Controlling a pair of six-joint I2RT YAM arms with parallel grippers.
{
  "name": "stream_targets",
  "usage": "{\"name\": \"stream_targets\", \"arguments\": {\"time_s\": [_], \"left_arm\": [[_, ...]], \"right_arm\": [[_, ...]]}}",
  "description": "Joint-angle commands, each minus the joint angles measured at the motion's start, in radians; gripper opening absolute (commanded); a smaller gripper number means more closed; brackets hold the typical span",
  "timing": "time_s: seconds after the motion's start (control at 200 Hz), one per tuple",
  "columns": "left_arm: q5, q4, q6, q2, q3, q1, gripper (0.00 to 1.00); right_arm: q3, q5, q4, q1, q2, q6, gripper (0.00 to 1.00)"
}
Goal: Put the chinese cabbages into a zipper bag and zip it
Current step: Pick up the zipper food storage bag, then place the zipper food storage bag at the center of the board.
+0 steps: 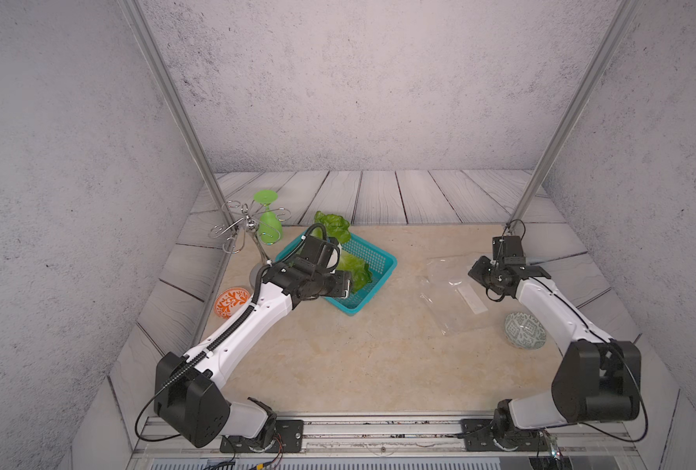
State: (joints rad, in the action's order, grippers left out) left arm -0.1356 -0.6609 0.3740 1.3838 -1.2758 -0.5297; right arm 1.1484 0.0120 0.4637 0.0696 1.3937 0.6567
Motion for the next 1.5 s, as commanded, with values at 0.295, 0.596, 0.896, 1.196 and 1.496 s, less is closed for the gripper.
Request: {"name": "stream_targets", "arguments": {"time_s": [0.295, 0.596, 0.896, 1.196, 1.496], "left_arm": [[-0.125, -0.097, 0.031, -0.147, -0.030, 0.217, 0.69], [-0.066, -0.144, 0.054, -0.240, 0.057, 0.370, 0.70], [-0.400, 0.350, 0.353, -0.105, 0.234, 0.188, 0.63], [-0.285, 0.177, 0.221, -0.055, 0.284, 0.100, 0.59], [-0.303, 0.069, 0.123, -0.197, 0.342, 0.099, 0.78]], "right_arm": [[0.343, -0.164, 0.263, 0.519, 0.005, -0.264, 0.00], [0.155, -0.446, 0.070, 0.736, 0.163, -0.132, 0.00], [-0.036, -0.496, 0.092, 0.716, 0.048, -0.117, 0.13], [-0.063, -0.531, 0.052, 0.627, 0.052, -0.087, 0.13], [-0.047, -0.477, 0.174, 0.490, 0.029, -0.154, 0.28]]}}
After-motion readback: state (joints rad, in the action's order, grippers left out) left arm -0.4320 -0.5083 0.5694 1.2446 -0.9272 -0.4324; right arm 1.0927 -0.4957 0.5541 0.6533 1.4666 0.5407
